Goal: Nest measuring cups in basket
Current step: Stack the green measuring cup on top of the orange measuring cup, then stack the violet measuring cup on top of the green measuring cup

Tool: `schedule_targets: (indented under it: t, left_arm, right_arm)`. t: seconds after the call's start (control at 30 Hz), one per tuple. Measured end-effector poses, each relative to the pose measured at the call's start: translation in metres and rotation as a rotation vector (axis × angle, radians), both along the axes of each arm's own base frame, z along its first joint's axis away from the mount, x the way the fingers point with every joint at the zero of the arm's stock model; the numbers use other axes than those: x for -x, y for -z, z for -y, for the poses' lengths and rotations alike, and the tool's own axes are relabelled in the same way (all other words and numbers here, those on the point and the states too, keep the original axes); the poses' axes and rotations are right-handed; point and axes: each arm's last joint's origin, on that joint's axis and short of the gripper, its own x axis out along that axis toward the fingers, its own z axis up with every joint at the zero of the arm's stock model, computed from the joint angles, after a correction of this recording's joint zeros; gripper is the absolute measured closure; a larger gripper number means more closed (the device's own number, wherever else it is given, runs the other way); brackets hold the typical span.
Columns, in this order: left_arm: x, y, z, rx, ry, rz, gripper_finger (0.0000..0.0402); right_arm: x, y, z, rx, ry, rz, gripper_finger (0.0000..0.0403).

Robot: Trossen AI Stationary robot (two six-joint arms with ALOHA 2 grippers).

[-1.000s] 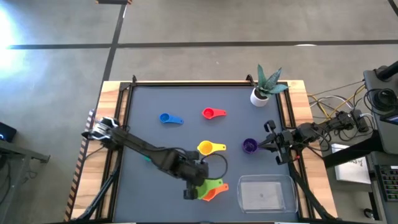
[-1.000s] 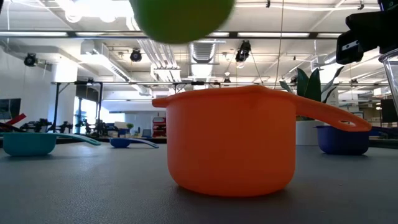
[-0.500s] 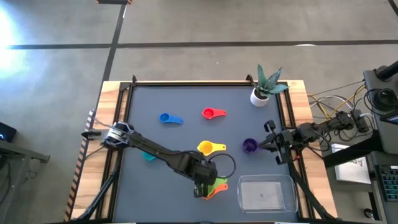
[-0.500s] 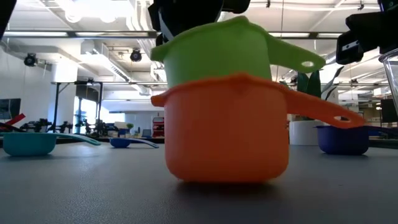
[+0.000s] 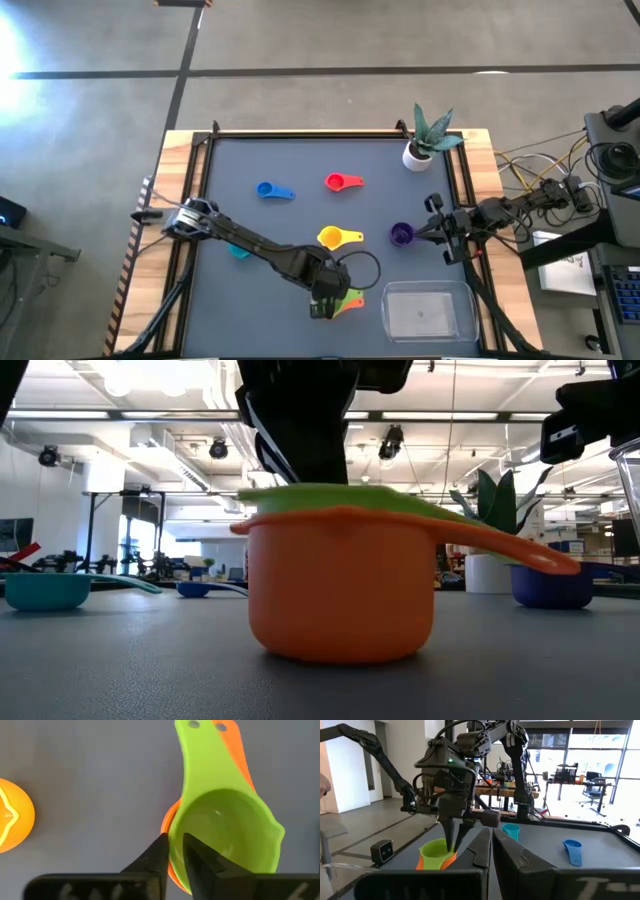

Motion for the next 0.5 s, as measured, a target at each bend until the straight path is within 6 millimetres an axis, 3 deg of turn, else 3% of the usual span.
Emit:
schedule_targets:
  t: [0.27,0.5]
  left_arm:
    - [0.002,-0.007,-0.001,-0.017,0.038,-0.003,0.0271]
    - [0.019,-0.066,-0.003,-0.182,0.052,0.150,0.0253]
  right_arm:
    - [0.000,0.000,0.000,0.000,0.000,0.000,0.0394]
    - [0.000,0.000,0.000,0.001,0.000,-0.003,0.0394]
